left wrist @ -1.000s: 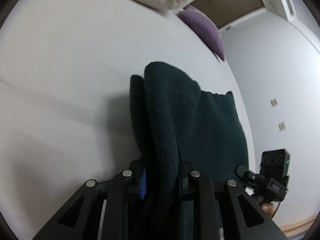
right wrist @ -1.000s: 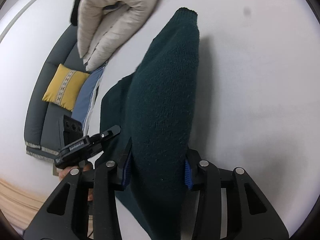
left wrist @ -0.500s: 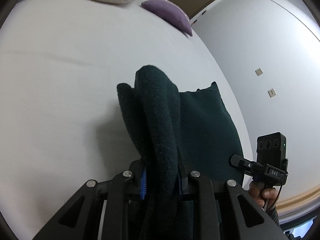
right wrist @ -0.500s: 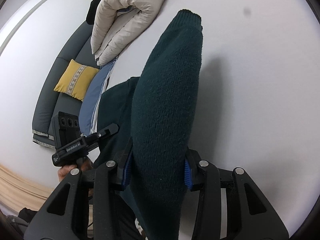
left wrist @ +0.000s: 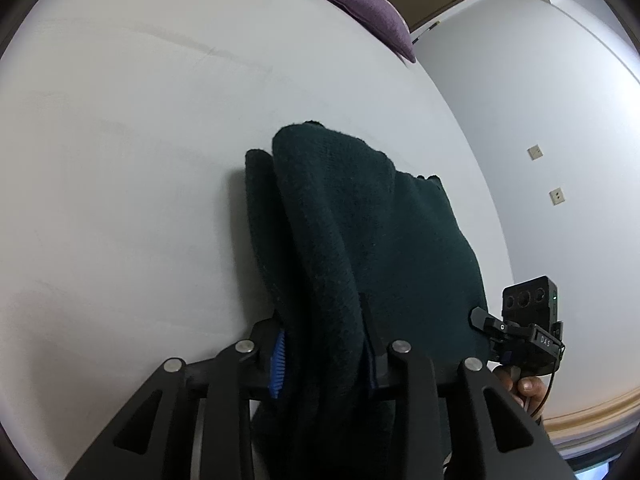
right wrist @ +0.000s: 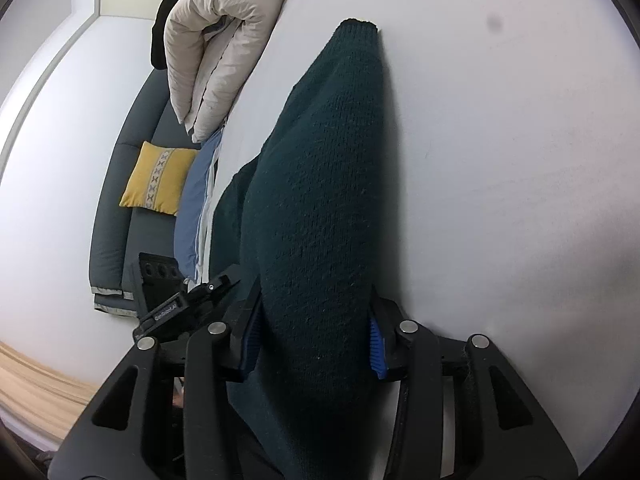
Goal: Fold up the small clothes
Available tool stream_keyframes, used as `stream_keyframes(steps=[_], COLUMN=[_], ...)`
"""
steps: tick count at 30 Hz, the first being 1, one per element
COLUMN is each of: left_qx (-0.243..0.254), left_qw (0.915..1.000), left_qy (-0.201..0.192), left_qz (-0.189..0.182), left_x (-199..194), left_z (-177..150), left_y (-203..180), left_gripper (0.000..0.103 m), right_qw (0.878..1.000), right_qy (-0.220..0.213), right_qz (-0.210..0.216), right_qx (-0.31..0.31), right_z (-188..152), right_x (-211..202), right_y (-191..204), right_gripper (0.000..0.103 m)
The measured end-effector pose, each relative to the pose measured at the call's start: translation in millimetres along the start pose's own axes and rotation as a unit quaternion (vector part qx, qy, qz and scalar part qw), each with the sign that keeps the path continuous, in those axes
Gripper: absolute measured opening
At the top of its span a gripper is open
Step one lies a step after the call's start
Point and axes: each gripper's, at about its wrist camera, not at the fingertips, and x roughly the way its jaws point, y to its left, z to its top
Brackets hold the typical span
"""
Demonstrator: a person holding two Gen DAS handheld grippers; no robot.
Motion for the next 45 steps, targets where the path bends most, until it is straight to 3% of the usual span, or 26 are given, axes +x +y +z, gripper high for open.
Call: stream_keyframes(steps=[10,16,22,26,29,31,33,35,38,41,45], left_qx=[-0.006,-0.007,-0.007,0.005,0.039,0.073,0.105,0.134,0.157,0.163,0.124], left_qw=[0.9997,0.9996,0.9994,0.9981,0.9928,0.9852,0.9737,0.9668,0.9641,0.9693,0.9812], left_qy=[-0.016,-0.028,-0.033,-0.048,-0.078,-0.108,-0.141,-0.167,-0.178,-0.148,-0.095], left_qz=[-0.014,-0.002,-0.002,0.038,0.082,0.111,0.145,0.14,0.119,0.11,0.113], left_x=[-5.4,-7.0,-6.3,-18.6,-41.8,-59.7,-74.4,-86.1,-87.7,-65.4,-33.9], left_z=[-16.0,-21.1,-23.3,-25.0,-29.9,-35.2,-41.9,-48.2,-54.0,-57.0,-63.4], left_y=[14.0,10.7,7.2,-7.0,-23.3,-39.1,-57.1,-76.9,-96.1,-93.2,-53.1], left_gripper=[0.034,0.034,0.035,0.045,0.053,0.066,0.071,0.074,0.081,0.081,0.079], right_qw=[1.0,0.996,0.999,0.997,0.992,0.985,0.979,0.982,0.985,0.993,0.998], right_qy=[-0.002,0.005,-0.002,-0.001,-0.035,-0.065,-0.082,-0.095,-0.103,-0.064,-0.004], right_qz=[-0.026,-0.075,-0.041,-0.065,-0.107,-0.144,-0.163,-0.121,-0.067,-0.004,0.01], right_qx=[-0.005,-0.049,-0.029,-0.031,-0.049,-0.076,-0.089,-0.108,-0.124,-0.1,-0.067], right_z=[14.5,26.0,26.5,25.7,19.7,10.9,3.1,-4.9,-7.6,-8.9,-24.9], right_x=[11.0,16.7,17.6,10.8,-11.6,-29.6,-40.7,-49.5,-49.8,-29.7,-0.6], right_y=[15.8,47.4,22.5,30.6,44.0,56.7,66.5,83.7,104.2,102.0,72.3], right_gripper=[0.041,0.041,0.041,0.049,0.05,0.05,0.05,0.05,0.05,0.05,0.05])
